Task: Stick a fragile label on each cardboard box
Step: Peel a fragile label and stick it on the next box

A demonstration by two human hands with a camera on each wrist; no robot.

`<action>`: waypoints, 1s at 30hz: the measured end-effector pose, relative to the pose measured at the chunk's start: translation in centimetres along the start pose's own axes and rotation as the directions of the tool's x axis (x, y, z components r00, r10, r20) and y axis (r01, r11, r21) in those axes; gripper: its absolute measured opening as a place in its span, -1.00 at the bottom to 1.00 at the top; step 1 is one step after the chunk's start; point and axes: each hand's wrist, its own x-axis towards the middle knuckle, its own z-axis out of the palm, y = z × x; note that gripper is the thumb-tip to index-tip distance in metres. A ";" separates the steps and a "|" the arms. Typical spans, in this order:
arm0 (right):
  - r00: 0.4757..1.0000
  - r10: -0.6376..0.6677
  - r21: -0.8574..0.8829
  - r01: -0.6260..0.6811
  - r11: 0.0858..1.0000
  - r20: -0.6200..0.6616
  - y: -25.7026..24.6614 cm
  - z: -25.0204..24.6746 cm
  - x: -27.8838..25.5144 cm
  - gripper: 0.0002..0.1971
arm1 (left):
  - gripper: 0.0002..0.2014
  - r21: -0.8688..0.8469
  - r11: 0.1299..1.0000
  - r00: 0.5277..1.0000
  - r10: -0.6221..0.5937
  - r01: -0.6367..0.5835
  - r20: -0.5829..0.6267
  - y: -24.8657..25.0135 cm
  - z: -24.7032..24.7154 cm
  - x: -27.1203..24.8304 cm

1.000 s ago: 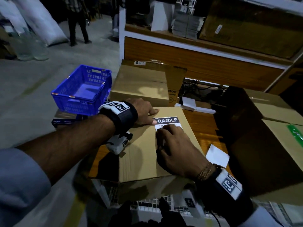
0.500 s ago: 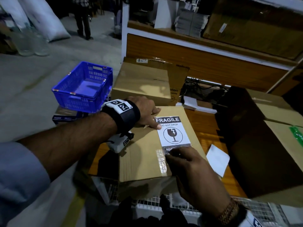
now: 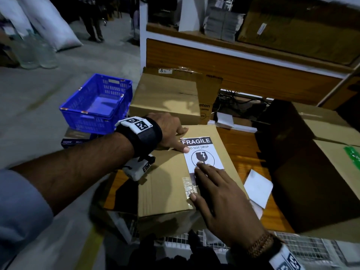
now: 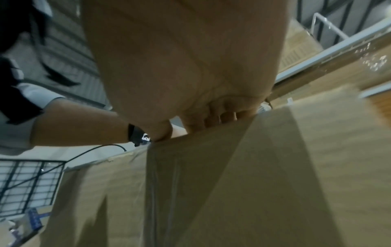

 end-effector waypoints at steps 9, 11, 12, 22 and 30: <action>0.985 0.107 0.080 -0.097 0.992 -0.134 1.7 -0.8 -3.6 -0.47 | -0.14 0.003 1.000 1.000 0.007 -0.007 -0.024 0.0 0.2 0.1; 0.980 0.111 0.082 -0.099 0.992 -0.167 2.1 -1.2 -3.7 -0.53 | -0.16 0.006 1.000 1.000 0.014 -0.013 -0.020 -0.1 0.2 0.2; 0.977 0.115 0.101 -0.098 0.990 -0.179 2.3 -1.4 -3.6 -0.56 | -0.18 0.006 1.000 1.000 0.016 -0.016 -0.018 -0.2 0.2 0.3; 0.970 0.111 0.055 -0.102 0.993 -0.217 2.8 -1.5 -3.4 -0.68 | -0.53 -0.009 1.000 0.999 0.026 -0.026 -0.038 -0.8 0.3 1.3; 0.990 0.125 0.162 -0.112 0.980 -0.070 6.1 -4.5 -2.1 -0.79 | -0.65 -0.029 0.999 0.998 0.020 -0.022 -0.064 -0.8 0.4 2.0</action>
